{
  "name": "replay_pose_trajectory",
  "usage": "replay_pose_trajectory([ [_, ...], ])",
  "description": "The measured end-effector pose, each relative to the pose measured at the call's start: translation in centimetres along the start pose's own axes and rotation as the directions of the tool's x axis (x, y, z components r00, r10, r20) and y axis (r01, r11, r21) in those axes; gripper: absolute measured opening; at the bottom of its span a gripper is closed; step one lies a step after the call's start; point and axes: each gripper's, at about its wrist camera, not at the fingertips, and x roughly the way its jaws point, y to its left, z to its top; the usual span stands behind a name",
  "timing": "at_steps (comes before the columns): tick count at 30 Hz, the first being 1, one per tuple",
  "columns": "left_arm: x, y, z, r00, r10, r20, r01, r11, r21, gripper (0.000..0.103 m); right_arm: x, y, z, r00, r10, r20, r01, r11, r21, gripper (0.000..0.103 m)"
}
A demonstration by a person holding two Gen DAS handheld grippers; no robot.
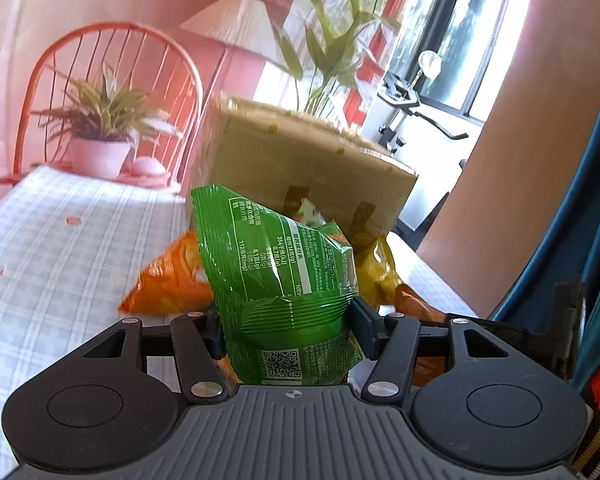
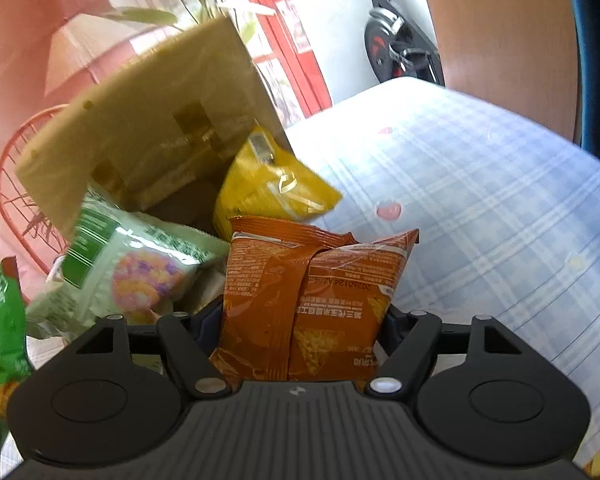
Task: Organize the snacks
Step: 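Carry both bags over the cardboard box and open both tools to drop them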
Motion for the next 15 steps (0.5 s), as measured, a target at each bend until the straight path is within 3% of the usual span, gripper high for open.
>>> replay_pose_trajectory([
  [7,-0.6,-0.5,4.3,0.997,0.012,0.071,-0.015,0.999,0.044,0.061,-2.8,1.4,3.4,0.994,0.065,0.093,-0.058,0.996,-0.072,0.075],
  [15,-0.7,-1.2,10.1,0.99,0.035,0.135,-0.043,0.997,0.057,0.061,-4.6,5.2,9.1,0.971,0.159,0.179,-0.116,0.967,-0.228,0.075],
])
